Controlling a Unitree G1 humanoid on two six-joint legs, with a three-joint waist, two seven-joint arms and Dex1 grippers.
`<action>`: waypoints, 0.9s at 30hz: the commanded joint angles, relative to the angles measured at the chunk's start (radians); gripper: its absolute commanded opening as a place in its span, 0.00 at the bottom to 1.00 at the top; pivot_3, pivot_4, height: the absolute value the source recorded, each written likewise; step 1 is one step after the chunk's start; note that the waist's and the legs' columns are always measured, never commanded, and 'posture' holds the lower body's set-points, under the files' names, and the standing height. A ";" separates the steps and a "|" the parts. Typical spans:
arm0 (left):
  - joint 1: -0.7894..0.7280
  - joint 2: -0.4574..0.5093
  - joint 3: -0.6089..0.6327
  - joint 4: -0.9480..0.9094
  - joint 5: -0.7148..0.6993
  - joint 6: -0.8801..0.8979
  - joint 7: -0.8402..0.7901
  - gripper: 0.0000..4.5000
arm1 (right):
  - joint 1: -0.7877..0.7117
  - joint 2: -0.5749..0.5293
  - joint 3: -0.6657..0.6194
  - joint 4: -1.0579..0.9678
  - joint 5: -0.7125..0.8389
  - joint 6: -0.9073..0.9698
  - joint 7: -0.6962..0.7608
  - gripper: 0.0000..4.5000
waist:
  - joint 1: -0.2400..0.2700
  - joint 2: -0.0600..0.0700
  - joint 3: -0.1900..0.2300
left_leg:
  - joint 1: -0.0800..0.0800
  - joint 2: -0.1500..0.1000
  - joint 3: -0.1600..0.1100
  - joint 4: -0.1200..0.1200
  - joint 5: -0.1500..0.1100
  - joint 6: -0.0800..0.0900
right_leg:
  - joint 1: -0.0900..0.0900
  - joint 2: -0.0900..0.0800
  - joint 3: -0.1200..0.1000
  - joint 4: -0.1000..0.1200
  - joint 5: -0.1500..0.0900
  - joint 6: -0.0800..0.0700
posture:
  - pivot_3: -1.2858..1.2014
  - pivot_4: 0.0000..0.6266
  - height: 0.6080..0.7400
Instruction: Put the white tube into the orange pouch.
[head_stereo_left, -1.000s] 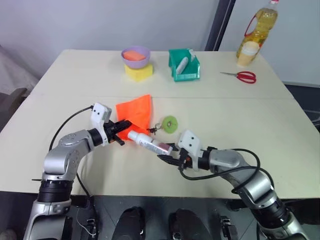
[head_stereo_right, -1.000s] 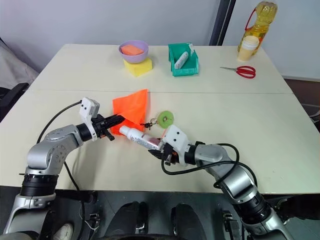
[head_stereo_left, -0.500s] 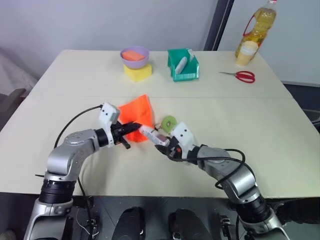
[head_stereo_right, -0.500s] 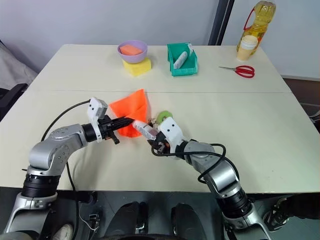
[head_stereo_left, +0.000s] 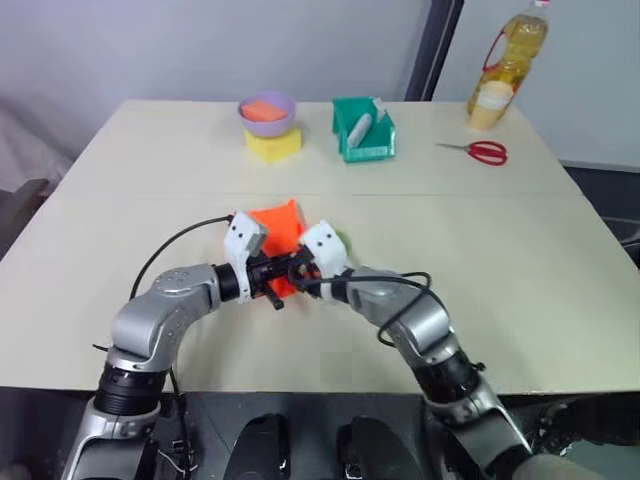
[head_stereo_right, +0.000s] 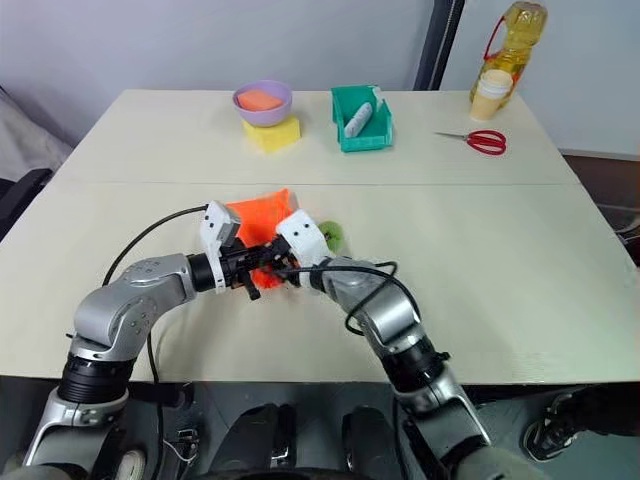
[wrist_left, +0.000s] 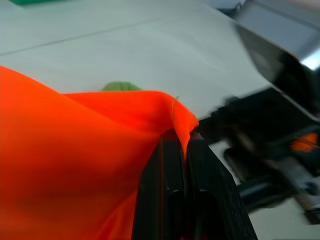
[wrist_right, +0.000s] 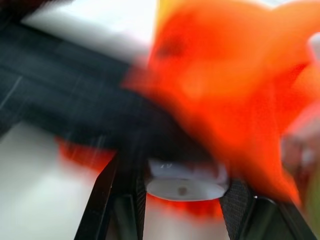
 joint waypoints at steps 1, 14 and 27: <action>0.002 0.018 0.025 -0.027 -0.017 0.000 0.004 0.00 | -0.030 0.040 -0.026 0.027 -0.020 -0.056 -0.035 0.38 | 0.004 0.000 0.000 | 0.000 0.000 0.000 0.000 0.000 0.000 | 0.000 0.000 0.000 0.000 0.000 0.000 | 0.52 0.24 0.97; 0.038 0.127 0.166 0.115 0.016 -0.115 -0.008 0.00 | 0.135 -0.185 -0.056 -0.278 0.063 -0.042 0.160 0.99 | 0.002 0.000 0.000 | -0.001 0.000 0.000 -0.001 0.000 0.001 | 0.000 -0.001 0.000 -0.002 0.000 0.000 | 0.52 0.24 0.97; 0.116 0.218 0.182 0.172 0.027 -0.201 -0.108 0.00 | 0.127 -0.382 -0.025 -0.206 -0.066 -0.278 0.241 0.99 | 0.001 0.000 0.000 | 0.000 0.000 0.000 -0.002 0.000 0.000 | 0.000 -0.001 0.000 -0.002 0.000 0.000 | 0.52 0.24 0.97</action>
